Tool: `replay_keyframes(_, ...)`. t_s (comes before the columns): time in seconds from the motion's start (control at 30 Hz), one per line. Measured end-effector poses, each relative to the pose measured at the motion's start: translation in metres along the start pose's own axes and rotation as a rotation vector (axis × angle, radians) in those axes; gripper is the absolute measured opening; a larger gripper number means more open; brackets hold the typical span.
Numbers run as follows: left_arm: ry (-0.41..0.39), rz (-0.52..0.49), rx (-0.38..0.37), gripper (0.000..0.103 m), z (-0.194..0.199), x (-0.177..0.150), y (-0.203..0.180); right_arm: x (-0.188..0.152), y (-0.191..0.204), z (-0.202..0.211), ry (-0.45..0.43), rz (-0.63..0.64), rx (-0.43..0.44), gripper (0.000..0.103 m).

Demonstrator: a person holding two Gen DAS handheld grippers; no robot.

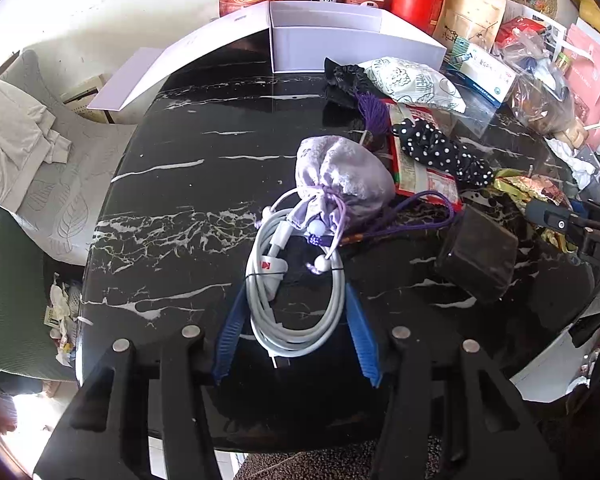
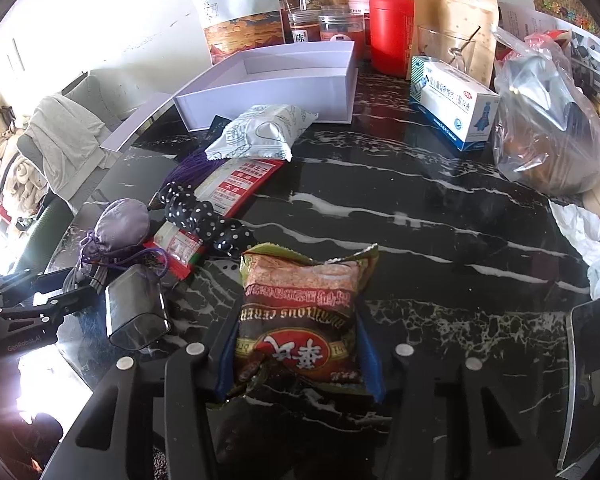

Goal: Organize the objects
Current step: 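Lift the white cable with the left tool while the right lifts the snack packet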

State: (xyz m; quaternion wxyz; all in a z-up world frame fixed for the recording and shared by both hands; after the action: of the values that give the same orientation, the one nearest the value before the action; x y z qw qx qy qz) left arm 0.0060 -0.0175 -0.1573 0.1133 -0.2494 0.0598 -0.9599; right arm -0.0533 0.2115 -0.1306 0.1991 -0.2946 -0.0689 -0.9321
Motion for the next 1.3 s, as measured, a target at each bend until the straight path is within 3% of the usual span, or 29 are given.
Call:
replay_keyframes(0.53,-0.120,0.008,-0.031,0.047,0.061,0.022,-0.005,0.007,0.005,0.019,-0.071,0.022,0.050,0.042)
replay_keyframes(0.87,-0.103,0.031,-0.038,0.047,0.054,0.017,0.003,0.004,0.008,0.021,-0.069,0.033,0.059,0.042)
replay_keyframes(1.3,-0.248,-0.014,-0.061,0.047,0.102,0.042,-0.006,0.016,0.009,0.029,-0.111,0.052,0.057,0.042)
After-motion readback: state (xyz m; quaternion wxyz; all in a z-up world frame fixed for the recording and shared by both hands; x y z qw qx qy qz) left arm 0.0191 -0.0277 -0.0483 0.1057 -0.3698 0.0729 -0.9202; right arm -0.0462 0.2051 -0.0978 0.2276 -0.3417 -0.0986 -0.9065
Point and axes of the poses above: each gripper's, at about its wrist camera, not at the fingertips, and z roughly against the way its jaws point, y to its left, x to its top, the point moved 4 cm from there along -z, roughly the way its jaws point, and after that the axes turned 13 degrees about z, right-handed, at the moved point
